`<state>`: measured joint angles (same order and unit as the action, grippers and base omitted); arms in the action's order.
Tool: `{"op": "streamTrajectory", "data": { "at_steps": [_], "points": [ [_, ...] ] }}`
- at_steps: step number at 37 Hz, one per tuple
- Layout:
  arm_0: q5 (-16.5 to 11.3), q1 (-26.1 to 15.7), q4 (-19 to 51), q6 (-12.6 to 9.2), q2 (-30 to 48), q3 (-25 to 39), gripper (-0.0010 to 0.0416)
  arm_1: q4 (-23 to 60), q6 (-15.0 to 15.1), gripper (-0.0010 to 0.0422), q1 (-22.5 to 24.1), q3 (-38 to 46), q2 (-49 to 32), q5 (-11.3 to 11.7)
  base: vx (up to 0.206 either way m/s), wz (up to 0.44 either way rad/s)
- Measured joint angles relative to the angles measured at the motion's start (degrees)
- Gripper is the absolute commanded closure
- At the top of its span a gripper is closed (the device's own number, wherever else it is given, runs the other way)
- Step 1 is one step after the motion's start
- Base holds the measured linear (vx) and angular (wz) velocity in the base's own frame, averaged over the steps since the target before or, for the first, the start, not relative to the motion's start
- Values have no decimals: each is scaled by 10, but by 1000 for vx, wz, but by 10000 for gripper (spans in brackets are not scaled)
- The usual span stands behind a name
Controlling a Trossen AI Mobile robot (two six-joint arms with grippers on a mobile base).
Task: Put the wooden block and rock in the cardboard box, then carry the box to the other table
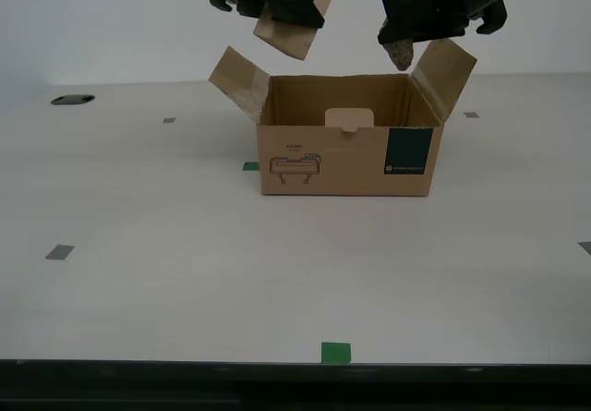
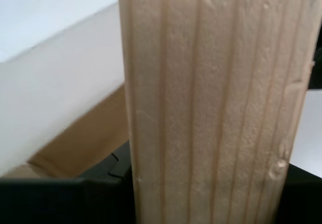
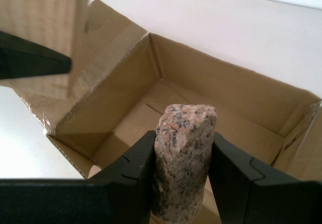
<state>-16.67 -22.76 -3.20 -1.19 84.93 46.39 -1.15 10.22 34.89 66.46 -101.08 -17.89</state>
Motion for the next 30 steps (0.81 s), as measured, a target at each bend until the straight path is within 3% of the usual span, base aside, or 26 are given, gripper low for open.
{"op": "streamTrajectory", "data": {
  "at_steps": [9, 19, 24, 30],
  "points": [
    [2, 0, -12, 1, 0, -13, 406, -3, -2, 413, 1, 5, -62, -7, 0, 0],
    [18, -1, -29, 8, 0, -23, 407, -21, -2, 413, 1, 5, -65, -6, 0, 0],
    [47, -1, -58, 14, 0, -23, 407, -26, -4, 412, 1, 6, -65, -6, 0, 0],
    [49, 0, -76, 14, 5, -23, 406, -29, -4, 412, 1, 6, -65, -6, 0, 0]
  ]
}}
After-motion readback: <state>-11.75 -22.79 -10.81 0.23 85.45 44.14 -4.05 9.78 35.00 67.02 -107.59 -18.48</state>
